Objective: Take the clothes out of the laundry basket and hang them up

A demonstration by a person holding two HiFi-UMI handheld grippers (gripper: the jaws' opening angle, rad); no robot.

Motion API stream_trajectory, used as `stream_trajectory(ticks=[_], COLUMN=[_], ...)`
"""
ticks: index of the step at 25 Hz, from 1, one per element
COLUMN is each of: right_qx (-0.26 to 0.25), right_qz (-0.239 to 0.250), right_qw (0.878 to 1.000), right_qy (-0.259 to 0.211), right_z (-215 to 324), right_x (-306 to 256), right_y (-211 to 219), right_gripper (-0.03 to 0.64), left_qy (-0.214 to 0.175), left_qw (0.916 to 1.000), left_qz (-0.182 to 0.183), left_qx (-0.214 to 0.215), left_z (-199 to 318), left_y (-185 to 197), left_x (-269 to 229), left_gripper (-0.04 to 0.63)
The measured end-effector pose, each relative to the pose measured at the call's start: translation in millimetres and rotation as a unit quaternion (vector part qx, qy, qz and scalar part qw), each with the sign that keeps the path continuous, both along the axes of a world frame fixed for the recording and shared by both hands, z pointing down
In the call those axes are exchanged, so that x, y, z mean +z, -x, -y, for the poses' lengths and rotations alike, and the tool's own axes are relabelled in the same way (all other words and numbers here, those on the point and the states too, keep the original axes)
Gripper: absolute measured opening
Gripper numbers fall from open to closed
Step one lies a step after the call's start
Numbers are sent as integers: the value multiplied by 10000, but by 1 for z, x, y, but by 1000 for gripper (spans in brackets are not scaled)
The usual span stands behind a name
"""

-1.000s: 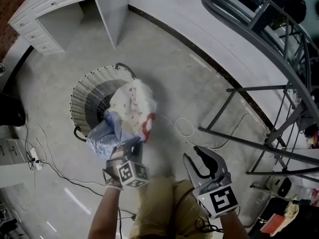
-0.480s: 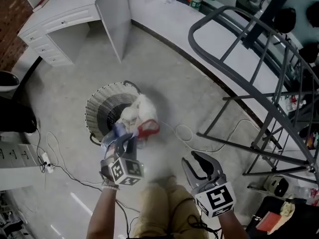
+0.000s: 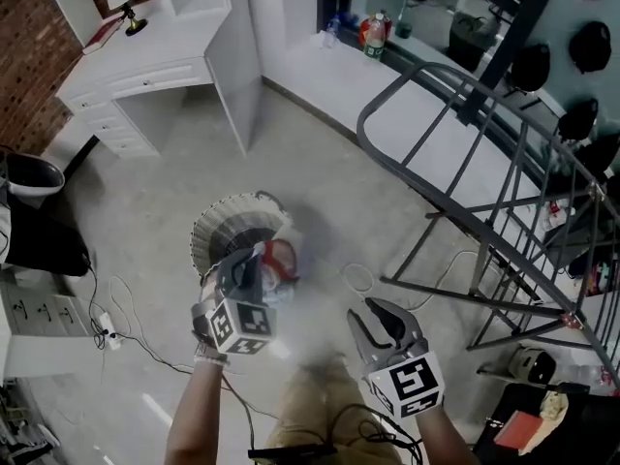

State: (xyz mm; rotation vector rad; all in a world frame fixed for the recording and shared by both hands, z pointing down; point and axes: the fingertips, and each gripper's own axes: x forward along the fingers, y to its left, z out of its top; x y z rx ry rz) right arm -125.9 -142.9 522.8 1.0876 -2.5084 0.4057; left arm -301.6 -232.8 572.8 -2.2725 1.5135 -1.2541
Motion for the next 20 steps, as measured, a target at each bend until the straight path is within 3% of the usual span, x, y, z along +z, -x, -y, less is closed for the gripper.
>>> stream_trajectory(ticks=[10, 20], right_qx=[3, 203], right_qz=[40, -41], right_qw=[9997, 9995], right_qy=[-222, -253], right_z=[-21, -41], right_x=[-53, -67], right_y=[28, 12], right_gripper=[114, 132], left_qy=[-293, -1010], left_qw=[9965, 9850], left_qz=[-50, -660], left_qx=[779, 1237], left_z=[-21, -27], left_y=[-29, -69], left_x=[-112, -241], left_gripper=[6, 6])
